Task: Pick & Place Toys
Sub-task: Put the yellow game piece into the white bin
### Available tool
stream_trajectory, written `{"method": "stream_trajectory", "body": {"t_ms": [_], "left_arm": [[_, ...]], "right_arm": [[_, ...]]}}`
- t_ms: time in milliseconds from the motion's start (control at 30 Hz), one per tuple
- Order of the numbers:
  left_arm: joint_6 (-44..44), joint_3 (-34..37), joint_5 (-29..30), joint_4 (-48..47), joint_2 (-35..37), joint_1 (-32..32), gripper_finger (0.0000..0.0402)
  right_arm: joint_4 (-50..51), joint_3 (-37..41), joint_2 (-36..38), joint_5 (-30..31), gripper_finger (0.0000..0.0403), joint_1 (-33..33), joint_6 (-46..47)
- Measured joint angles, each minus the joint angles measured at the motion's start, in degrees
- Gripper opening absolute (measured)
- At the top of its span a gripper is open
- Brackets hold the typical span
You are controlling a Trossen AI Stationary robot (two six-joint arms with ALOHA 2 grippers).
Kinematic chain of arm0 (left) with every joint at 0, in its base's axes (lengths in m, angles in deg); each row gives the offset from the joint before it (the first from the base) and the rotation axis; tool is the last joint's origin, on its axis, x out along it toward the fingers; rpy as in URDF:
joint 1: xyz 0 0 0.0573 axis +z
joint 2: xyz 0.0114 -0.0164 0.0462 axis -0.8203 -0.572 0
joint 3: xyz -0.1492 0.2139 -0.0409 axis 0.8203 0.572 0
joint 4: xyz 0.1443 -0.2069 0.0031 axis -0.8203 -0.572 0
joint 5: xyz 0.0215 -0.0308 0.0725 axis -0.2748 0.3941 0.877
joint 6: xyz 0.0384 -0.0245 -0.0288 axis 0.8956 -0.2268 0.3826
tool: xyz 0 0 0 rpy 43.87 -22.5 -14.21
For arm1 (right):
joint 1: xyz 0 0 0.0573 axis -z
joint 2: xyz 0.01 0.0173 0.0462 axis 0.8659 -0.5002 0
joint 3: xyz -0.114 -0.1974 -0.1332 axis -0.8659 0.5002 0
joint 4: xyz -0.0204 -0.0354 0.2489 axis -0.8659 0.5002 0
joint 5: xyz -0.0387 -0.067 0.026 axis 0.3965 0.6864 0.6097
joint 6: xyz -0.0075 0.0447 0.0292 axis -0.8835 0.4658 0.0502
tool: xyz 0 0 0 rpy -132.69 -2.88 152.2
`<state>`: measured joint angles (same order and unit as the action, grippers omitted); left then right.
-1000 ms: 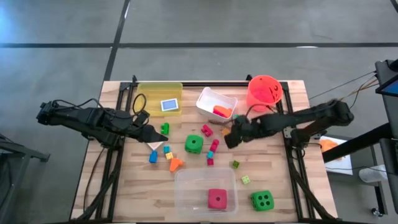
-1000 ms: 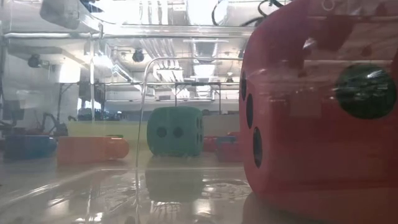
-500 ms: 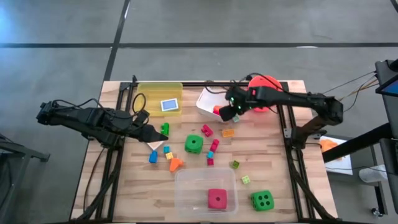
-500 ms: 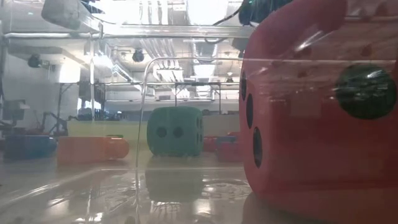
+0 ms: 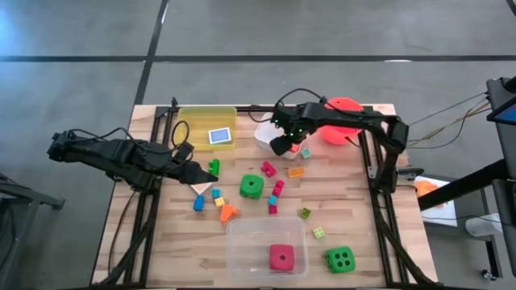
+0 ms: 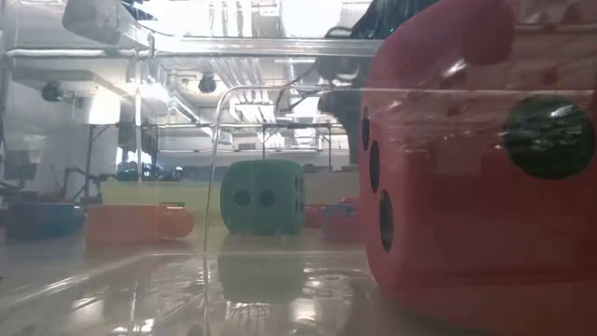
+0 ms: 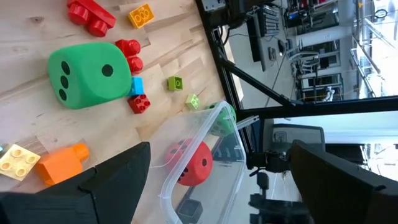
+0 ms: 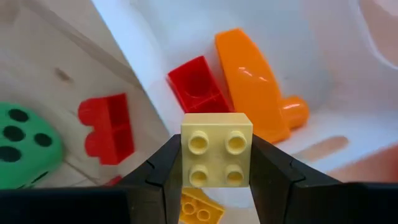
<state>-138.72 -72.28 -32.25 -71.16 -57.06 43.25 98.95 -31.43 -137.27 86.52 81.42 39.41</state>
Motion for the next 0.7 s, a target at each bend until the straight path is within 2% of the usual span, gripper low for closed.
{"method": "stream_trajectory", "body": {"t_ms": [700], "left_arm": [[0.0, 0.0, 0.0, -0.1, 0.0, 0.0, 0.037]], "right_arm": [[-2.5, 8.2, -1.1, -0.5, 0.013, 0.1, 1.2]]}}
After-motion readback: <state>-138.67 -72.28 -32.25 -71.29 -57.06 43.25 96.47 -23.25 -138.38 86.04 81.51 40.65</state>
